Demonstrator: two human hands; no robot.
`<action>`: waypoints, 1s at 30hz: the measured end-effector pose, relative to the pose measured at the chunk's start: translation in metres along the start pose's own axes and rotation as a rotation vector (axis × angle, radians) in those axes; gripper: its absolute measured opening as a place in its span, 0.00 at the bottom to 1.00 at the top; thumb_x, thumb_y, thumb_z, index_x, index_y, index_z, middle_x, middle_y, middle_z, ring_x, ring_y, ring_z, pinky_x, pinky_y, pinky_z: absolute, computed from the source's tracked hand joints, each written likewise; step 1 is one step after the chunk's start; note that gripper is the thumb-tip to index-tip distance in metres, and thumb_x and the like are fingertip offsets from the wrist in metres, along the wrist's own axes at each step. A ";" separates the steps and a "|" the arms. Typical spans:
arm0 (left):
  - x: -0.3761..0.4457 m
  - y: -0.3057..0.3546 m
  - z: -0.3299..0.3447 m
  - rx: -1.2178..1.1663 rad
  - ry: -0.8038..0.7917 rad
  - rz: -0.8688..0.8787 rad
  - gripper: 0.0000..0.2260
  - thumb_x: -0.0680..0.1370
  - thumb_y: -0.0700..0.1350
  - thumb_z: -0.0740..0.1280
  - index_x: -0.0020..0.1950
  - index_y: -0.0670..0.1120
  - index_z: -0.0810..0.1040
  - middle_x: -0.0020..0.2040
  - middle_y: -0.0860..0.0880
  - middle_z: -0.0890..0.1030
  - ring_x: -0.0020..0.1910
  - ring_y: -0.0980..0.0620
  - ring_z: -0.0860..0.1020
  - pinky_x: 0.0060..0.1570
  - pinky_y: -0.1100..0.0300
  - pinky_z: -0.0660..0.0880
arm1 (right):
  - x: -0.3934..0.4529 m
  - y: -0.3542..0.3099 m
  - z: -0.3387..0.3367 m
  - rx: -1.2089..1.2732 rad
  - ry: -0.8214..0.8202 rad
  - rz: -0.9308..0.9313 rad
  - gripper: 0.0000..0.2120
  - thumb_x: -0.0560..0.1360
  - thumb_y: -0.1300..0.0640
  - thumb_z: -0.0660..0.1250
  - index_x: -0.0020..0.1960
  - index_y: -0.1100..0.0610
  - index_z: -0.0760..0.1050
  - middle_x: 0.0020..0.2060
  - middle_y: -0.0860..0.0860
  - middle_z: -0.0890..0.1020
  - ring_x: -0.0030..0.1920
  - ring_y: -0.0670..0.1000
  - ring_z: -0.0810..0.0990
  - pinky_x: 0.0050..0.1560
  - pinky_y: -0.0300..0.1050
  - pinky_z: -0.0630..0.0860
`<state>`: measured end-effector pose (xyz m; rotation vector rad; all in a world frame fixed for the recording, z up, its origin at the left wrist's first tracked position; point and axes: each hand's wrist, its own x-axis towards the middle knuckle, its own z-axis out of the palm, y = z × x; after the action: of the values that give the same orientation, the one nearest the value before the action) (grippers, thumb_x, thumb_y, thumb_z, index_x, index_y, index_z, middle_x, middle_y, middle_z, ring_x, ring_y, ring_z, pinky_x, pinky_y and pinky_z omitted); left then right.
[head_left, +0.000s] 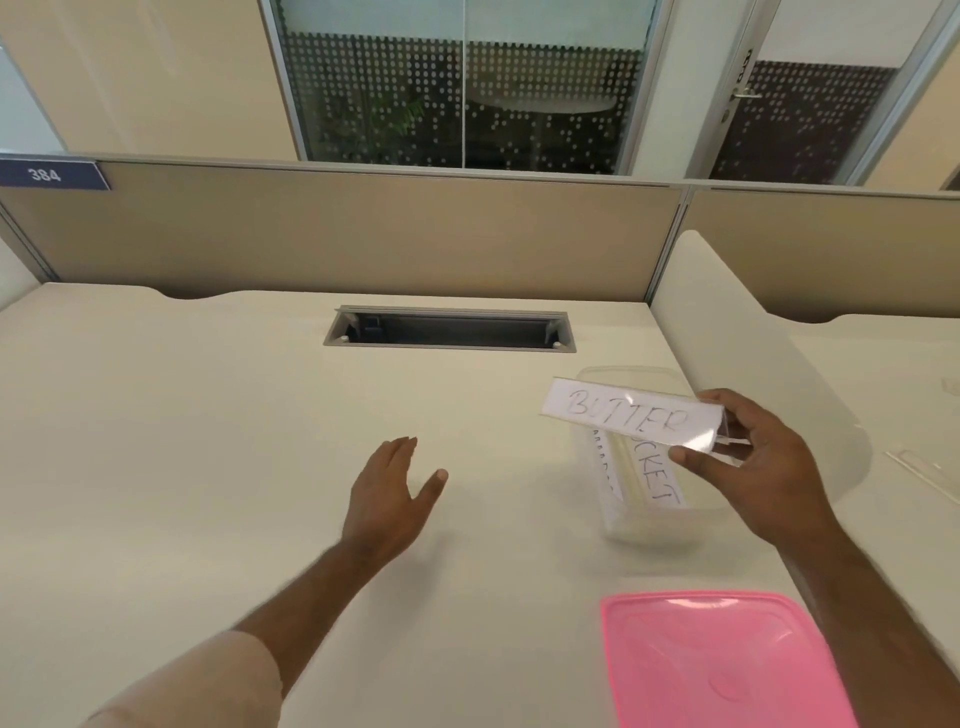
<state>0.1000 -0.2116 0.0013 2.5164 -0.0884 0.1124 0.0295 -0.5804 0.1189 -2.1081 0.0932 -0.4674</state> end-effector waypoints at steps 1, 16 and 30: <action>0.000 -0.004 0.009 0.060 -0.022 0.005 0.33 0.80 0.62 0.60 0.79 0.44 0.62 0.80 0.48 0.64 0.80 0.48 0.58 0.77 0.53 0.56 | 0.000 0.002 -0.003 -0.018 0.037 -0.002 0.28 0.64 0.59 0.80 0.59 0.44 0.75 0.51 0.47 0.82 0.51 0.51 0.81 0.50 0.33 0.78; -0.009 -0.033 0.057 0.325 -0.158 0.034 0.39 0.79 0.68 0.44 0.82 0.44 0.45 0.83 0.49 0.45 0.82 0.51 0.43 0.79 0.55 0.40 | -0.006 0.024 0.009 -0.426 0.280 0.009 0.30 0.67 0.58 0.78 0.66 0.56 0.72 0.54 0.56 0.78 0.52 0.58 0.78 0.49 0.52 0.77; -0.007 -0.035 0.060 0.335 -0.140 0.042 0.39 0.79 0.68 0.44 0.82 0.44 0.46 0.83 0.49 0.47 0.82 0.51 0.44 0.79 0.55 0.41 | -0.002 0.046 0.055 -0.704 0.151 0.287 0.30 0.60 0.58 0.80 0.56 0.59 0.70 0.50 0.58 0.78 0.49 0.63 0.79 0.51 0.54 0.71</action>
<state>0.0995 -0.2184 -0.0681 2.8557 -0.1931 -0.0366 0.0533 -0.5614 0.0542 -2.6759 0.7291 -0.4596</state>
